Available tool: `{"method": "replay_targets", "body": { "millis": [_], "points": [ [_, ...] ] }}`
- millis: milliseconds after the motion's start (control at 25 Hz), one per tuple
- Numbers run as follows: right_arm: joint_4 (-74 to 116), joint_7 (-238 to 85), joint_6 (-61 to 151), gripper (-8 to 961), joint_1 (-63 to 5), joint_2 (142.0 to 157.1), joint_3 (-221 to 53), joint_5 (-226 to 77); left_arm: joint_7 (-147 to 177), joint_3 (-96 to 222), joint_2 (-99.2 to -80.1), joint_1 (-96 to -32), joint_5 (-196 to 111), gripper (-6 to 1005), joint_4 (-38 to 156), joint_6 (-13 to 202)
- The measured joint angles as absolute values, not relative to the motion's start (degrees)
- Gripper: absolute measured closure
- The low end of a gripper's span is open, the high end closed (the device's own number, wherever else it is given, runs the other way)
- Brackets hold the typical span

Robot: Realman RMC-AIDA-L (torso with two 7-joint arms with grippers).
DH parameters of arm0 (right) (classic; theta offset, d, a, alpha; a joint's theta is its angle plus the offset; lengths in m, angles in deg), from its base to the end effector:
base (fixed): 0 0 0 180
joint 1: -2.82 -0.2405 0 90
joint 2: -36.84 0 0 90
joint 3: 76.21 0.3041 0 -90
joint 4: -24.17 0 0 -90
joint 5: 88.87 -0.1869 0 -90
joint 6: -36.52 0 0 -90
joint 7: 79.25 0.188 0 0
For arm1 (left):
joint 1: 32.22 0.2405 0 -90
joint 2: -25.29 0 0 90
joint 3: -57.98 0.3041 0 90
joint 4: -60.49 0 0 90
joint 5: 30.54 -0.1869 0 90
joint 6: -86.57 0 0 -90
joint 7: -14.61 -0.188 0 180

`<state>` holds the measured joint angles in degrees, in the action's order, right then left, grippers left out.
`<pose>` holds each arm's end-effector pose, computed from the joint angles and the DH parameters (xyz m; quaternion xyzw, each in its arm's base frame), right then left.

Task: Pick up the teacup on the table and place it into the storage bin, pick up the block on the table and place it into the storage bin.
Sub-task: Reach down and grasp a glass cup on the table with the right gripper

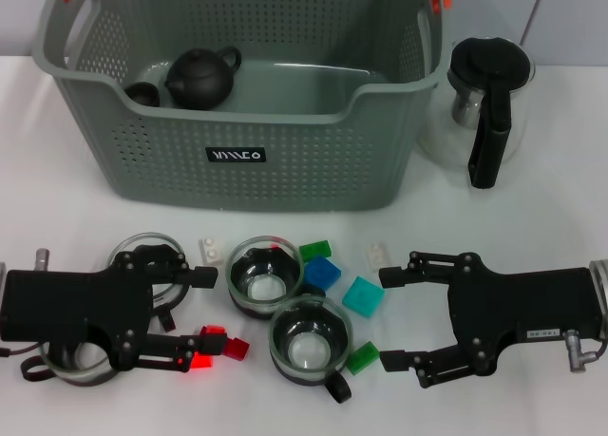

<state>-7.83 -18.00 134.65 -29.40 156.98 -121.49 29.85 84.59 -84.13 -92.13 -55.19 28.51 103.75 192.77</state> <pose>0.2454 0.2981 -0.0990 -0.9709 0.0537 0.2335 0.0051 -0.2949 0.2741 -0.0412 -0.9641 -0.1380 -0.2203 0.0539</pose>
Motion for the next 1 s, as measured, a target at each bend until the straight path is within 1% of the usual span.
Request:
{"method": "replay_targets", "body": {
  "millis": [560,840,1000],
  "points": [
    [-8.57,-14.73,135.98,10,-29.43,157.04,-121.74,30.05,84.86,-84.93,-92.13,-54.89,28.52,222,103.76,192.73],
    [-23.02,7.84,145.11,11,-31.34,157.11,-134.44,31.85,86.25,-88.62,-91.83,-54.90,28.52,222,103.91,192.73],
    [-30.99,14.00,146.65,12,-32.90,157.11,-141.48,31.56,86.29,-88.71,-91.78,-54.95,28.52,221,103.91,192.67]
  ]
}}
